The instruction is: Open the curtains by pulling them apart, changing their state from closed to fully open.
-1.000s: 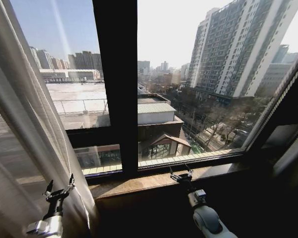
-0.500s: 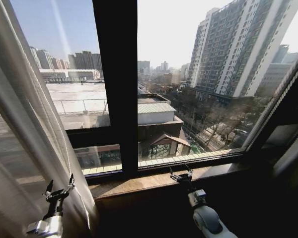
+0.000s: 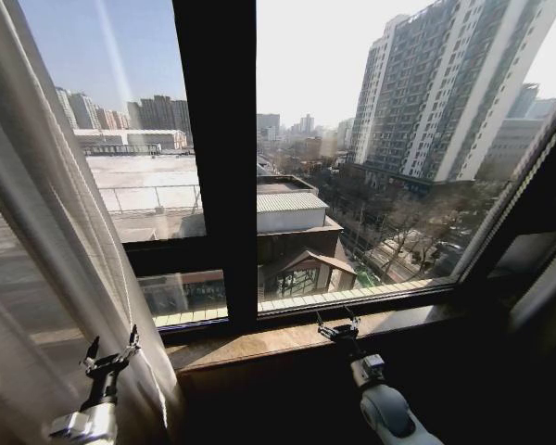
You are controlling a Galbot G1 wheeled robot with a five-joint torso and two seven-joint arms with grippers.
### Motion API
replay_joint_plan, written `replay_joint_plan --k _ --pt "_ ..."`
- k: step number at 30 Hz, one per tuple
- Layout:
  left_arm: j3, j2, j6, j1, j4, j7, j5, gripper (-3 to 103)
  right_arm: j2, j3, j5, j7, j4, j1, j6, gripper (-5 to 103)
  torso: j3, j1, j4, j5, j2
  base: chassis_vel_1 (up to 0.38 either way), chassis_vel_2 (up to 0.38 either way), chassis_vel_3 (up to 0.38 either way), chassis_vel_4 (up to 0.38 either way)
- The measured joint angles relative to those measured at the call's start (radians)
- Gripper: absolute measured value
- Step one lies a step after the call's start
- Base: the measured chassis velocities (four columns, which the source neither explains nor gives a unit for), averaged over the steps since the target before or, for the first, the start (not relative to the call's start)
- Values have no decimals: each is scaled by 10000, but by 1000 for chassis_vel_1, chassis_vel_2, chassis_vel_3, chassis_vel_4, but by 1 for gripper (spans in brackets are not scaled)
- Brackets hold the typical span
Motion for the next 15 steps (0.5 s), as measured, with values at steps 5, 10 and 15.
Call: replay_joint_plan --k 5,10,15 --pt "0 0 0 0 0 0 0 100 0 0 0 0 0 0 0 100 0 0 0 0 0 0 0 0 0" --pt "0 0 0 -1 0 0 0 100 0 0 0 0 0 0 0 100 0 0 0 0 0 0 0 0 0" --pt "0 0 0 0 1 1 0 100 0 0 0 0 0 1 0 100 0 0 0 0 0 0 0 0 0"
